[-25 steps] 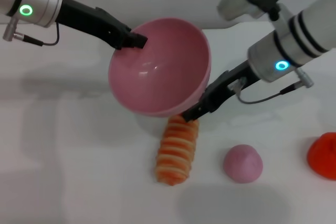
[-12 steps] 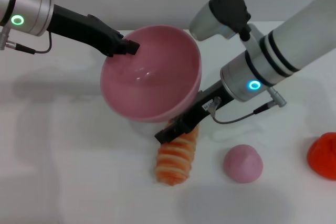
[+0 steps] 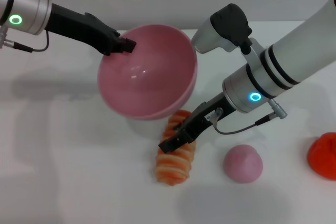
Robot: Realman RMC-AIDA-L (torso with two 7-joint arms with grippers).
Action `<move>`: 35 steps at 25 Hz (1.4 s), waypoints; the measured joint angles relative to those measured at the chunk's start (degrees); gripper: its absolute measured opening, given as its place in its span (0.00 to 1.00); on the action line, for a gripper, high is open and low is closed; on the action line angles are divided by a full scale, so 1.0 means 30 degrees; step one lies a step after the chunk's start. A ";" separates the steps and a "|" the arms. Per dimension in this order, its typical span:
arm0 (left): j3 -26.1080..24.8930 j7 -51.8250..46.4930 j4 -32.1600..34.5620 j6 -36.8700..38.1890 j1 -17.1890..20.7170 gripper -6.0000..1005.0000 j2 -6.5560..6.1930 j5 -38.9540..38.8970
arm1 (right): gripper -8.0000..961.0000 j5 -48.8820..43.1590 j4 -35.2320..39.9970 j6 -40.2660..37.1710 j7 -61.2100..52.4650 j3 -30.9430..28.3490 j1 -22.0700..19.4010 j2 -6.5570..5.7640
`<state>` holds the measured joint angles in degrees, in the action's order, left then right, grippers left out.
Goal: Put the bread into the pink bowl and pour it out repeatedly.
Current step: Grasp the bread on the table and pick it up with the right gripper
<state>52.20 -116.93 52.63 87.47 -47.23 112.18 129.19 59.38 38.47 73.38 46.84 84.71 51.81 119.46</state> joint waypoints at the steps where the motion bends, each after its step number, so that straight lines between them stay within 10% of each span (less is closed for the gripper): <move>1: -0.0001 0.0000 -0.0029 -0.0126 0.0019 0.05 -0.0068 0.0005 | 0.70 0.0003 -0.0068 -0.0053 0.0001 0.0001 -0.0010 -0.0001; 35: -0.0470 0.0060 0.0037 -0.0474 0.1098 0.05 -0.0778 0.0072 | 0.70 0.0039 -0.2580 -0.1527 -0.0305 0.0558 0.0099 0.0047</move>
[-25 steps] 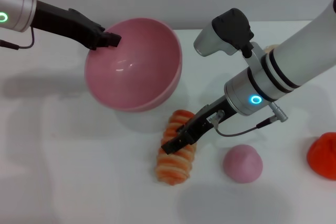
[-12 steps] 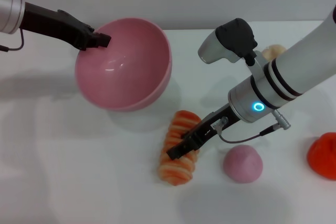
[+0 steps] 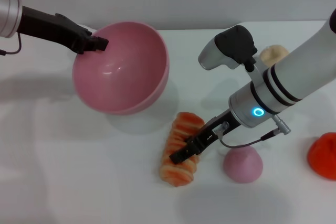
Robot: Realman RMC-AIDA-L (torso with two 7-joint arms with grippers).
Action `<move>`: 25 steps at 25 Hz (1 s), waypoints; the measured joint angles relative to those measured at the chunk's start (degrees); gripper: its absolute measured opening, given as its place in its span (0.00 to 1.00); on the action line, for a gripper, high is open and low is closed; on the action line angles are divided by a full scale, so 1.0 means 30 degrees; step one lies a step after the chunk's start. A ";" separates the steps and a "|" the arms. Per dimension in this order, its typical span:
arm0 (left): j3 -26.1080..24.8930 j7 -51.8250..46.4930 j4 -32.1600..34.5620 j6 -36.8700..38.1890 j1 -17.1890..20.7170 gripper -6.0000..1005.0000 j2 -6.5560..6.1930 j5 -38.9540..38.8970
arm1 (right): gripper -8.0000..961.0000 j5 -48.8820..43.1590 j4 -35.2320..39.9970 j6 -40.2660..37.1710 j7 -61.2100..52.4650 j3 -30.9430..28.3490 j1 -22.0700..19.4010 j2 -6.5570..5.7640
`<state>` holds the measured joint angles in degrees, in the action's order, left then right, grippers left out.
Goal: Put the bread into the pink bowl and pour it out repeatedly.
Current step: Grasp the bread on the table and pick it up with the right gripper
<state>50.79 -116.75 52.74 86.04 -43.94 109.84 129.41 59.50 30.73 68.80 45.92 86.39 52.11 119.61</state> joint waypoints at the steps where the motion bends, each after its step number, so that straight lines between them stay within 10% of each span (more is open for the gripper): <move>1: 0.0001 0.0002 0.0001 0.0001 0.0032 0.05 0.0001 -0.0016 | 0.70 0.0000 0.0003 -0.0038 -0.0037 0.0038 -0.0009 0.0005; 25: -0.0029 0.0188 0.0048 -0.0078 0.0322 0.05 -0.0028 -0.0166 | 0.36 0.0002 0.0621 -0.0790 -0.0104 0.0172 -0.0529 0.0002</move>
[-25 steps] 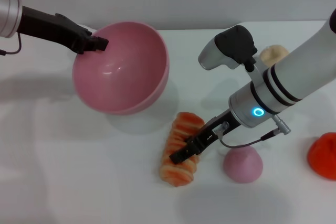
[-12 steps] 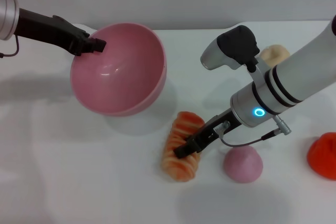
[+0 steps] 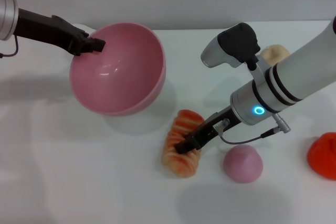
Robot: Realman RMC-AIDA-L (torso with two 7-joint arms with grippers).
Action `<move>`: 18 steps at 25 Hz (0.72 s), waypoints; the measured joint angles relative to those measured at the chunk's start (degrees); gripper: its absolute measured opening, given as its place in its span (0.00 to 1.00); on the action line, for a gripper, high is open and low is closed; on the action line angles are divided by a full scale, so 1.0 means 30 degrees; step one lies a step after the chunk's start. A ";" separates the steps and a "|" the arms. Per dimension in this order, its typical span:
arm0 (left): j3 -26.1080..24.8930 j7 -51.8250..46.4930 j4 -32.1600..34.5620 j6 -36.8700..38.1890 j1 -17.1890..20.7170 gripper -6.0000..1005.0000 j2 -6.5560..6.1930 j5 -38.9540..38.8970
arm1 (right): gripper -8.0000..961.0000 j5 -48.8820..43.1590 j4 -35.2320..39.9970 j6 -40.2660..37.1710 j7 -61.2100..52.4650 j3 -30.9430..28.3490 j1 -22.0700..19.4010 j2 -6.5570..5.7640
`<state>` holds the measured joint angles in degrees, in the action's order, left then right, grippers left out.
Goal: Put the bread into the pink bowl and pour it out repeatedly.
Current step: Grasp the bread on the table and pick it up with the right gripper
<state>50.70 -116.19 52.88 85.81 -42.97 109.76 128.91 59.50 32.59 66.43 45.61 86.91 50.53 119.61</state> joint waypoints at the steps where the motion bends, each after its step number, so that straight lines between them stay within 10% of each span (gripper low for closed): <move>1: -0.0001 0.0000 0.0003 -0.0004 -0.0001 0.05 0.0000 -0.0001 | 0.36 -0.0001 0.0003 -0.0005 0.0001 0.0000 0.0002 0.0001; 18: 0.0000 0.0029 -0.0016 -0.0012 -0.0001 0.05 0.0001 0.0051 | 0.22 -0.0003 0.0271 -0.0033 0.0002 -0.0095 -0.0317 0.0002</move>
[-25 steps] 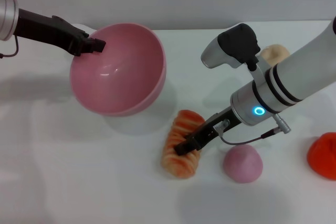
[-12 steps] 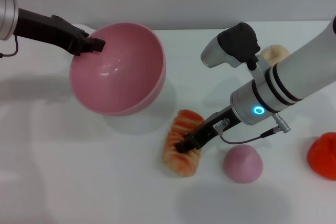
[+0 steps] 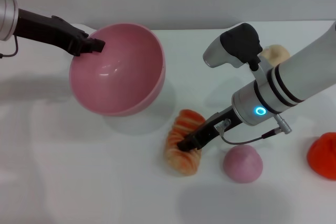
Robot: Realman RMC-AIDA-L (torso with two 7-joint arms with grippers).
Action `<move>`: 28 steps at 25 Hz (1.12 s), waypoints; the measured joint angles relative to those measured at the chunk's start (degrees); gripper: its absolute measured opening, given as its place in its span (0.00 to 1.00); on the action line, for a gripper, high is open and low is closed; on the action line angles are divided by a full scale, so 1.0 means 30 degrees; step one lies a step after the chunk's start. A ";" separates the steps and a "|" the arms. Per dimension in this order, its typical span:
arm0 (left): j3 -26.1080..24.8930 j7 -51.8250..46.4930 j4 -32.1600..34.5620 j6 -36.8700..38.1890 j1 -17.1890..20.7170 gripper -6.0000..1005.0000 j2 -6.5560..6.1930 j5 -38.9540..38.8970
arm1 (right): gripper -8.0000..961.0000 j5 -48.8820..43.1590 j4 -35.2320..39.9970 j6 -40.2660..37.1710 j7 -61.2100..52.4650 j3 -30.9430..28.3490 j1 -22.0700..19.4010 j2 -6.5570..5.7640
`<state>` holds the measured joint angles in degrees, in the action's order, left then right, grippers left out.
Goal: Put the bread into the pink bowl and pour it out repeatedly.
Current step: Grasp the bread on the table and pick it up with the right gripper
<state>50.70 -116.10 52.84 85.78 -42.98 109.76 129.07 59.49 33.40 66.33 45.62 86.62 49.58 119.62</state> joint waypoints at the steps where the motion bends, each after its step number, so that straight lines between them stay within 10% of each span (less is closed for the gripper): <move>1: 0.0000 0.0000 -0.0004 0.0001 0.0006 0.05 -0.0002 0.0003 | 0.22 -0.0001 0.0105 0.0000 0.0001 -0.0001 -0.0085 -0.0001; 17: 0.0000 -0.0001 0.0024 0.0001 0.0031 0.05 -0.0001 0.0056 | 0.15 0.0121 0.0857 0.0109 -0.0002 -0.0107 -0.0794 -0.0072; 28: 0.0000 -0.0002 0.0025 -0.0026 0.0002 0.05 -0.0066 0.0112 | 0.15 0.0000 0.6165 0.0034 -0.1013 -0.0421 -0.3920 -0.0334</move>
<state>50.70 -116.11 52.91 85.70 -42.97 109.56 129.40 59.50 51.90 66.43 42.58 85.36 37.82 118.62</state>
